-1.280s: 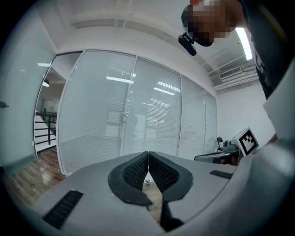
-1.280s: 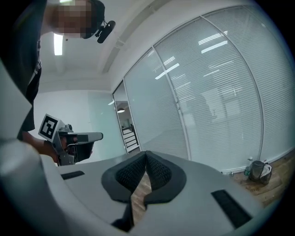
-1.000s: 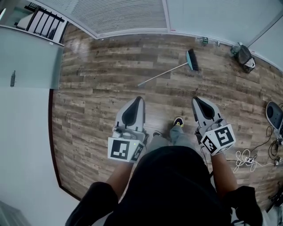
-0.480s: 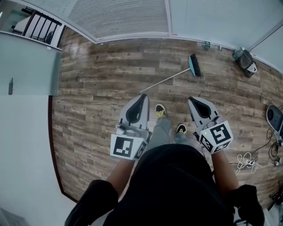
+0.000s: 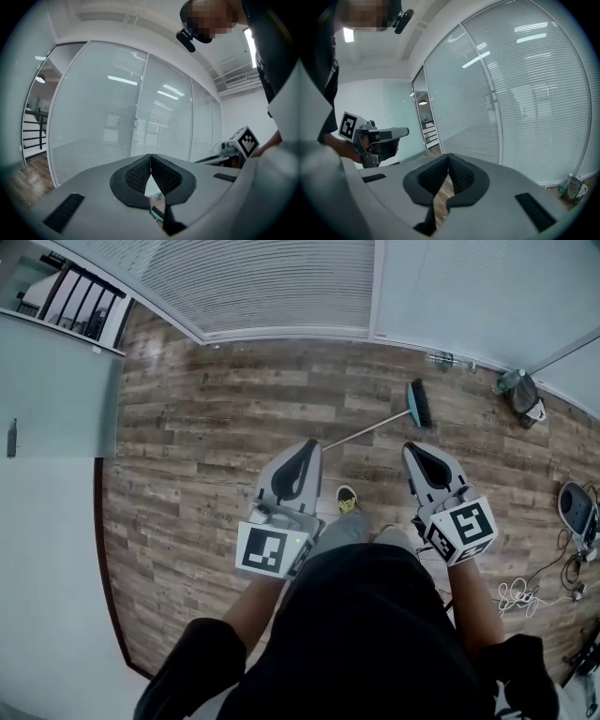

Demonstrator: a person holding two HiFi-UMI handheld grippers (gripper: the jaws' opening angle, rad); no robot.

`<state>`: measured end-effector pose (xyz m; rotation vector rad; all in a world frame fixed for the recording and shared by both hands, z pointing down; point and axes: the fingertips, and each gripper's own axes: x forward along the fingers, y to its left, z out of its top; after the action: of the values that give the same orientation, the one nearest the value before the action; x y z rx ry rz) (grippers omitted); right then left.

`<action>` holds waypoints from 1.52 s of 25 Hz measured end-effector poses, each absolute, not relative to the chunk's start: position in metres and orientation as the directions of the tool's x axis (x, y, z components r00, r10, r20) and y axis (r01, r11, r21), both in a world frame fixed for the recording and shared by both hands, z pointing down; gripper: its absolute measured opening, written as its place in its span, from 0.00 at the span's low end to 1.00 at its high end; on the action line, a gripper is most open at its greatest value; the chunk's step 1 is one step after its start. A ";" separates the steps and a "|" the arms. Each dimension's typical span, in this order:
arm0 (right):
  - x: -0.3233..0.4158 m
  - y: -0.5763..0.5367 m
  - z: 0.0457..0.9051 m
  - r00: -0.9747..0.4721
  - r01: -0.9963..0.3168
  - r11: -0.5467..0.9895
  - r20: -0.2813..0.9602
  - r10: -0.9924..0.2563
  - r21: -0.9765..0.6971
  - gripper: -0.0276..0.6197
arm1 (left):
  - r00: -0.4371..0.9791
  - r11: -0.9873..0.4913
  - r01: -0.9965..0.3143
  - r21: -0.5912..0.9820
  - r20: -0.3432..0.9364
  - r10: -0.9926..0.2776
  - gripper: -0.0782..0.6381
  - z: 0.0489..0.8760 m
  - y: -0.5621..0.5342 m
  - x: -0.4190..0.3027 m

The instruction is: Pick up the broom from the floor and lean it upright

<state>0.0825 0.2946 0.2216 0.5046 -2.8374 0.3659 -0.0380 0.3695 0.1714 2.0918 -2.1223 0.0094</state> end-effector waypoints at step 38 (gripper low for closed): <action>-0.048 0.066 0.274 -0.917 -0.083 0.996 0.394 -0.063 -0.035 0.07 | -0.260 0.311 -0.939 0.147 0.290 -0.921 0.14 0.237 0.190 -0.160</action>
<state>-0.0481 0.0658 0.2744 0.1041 -2.7355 0.0710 -0.1598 0.1900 0.2370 1.6733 -2.2630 0.0781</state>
